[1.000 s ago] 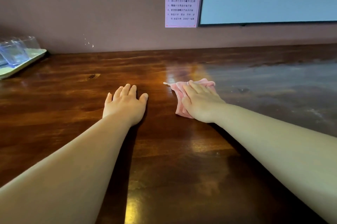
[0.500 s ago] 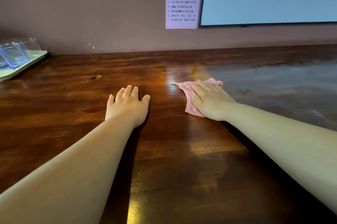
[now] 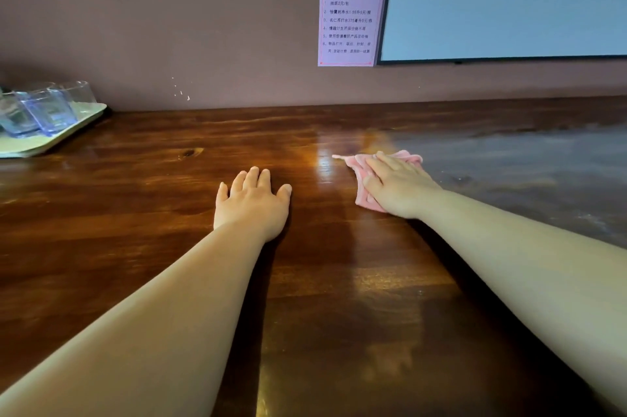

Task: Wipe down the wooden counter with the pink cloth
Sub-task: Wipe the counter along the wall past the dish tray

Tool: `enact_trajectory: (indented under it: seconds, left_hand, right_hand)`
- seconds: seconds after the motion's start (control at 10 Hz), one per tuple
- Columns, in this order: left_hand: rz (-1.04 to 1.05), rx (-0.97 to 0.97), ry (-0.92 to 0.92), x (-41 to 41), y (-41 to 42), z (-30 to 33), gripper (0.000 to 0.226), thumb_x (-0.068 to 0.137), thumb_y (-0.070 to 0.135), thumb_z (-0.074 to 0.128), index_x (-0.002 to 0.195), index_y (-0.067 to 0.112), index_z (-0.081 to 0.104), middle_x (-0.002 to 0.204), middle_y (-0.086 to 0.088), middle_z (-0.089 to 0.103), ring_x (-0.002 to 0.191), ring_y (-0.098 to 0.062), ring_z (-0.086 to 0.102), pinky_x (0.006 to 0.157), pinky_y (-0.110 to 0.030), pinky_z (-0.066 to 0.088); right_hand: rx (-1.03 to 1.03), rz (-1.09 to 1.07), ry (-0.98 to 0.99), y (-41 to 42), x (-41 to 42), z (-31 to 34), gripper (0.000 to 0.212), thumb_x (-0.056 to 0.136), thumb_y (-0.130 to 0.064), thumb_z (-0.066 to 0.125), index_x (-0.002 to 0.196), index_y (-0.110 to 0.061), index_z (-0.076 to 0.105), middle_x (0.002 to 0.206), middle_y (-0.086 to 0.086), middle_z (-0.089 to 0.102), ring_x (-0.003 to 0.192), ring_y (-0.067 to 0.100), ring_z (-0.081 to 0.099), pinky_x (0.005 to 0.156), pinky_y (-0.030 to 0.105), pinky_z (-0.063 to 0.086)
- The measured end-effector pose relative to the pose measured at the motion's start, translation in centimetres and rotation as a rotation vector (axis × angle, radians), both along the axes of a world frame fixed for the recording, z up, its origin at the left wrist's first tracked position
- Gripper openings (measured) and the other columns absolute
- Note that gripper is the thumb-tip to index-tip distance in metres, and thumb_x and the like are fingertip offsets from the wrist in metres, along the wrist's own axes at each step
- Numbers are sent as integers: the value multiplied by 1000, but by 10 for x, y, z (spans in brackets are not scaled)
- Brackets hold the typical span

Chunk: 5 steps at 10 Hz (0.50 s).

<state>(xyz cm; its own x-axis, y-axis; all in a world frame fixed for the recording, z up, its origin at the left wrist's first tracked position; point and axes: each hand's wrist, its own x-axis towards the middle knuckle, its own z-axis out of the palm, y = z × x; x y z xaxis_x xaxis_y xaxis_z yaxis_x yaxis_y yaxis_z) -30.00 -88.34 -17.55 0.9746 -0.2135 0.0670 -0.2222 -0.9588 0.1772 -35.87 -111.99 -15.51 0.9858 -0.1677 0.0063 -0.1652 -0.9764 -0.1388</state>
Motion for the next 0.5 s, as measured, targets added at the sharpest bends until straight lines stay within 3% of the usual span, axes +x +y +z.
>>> enact_trajectory:
  seconds: [0.1,0.2,0.3,0.5]
  left_hand:
    - [0,-3,4,0,-1,0,67,97,60,12,155,25,9,163,3,4,149,-17,-1,120,-44,0]
    - [0,-1,3,2,-1,-1,68,97,60,13,155,25,10,163,3,4,149,-17,-1,119,-44,0]
    - [-2,-6,3,2,-1,-2,68,97,60,12,155,25,10,163,3,5,149,-17,0,119,-44,0]
    - [-12,-2,17,1,-1,1,67,98,60,13,155,24,10,163,2,5,149,-18,0,119,-45,1]
  right_hand:
    - [-57,-71,-13,5,7,4,52,106,-38,11,155,-30,28,159,0,32,146,22,28,119,47,18]
    - [-23,2,29,12,-13,-4,55,106,-41,8,159,-29,19,167,-1,17,154,19,11,123,48,8]
    - [4,53,13,12,-25,-8,55,106,-41,10,159,-29,18,169,-2,12,155,17,6,124,45,4]
    - [-20,-63,27,25,-13,4,54,107,-38,11,160,-29,16,169,-1,10,155,19,7,124,45,5]
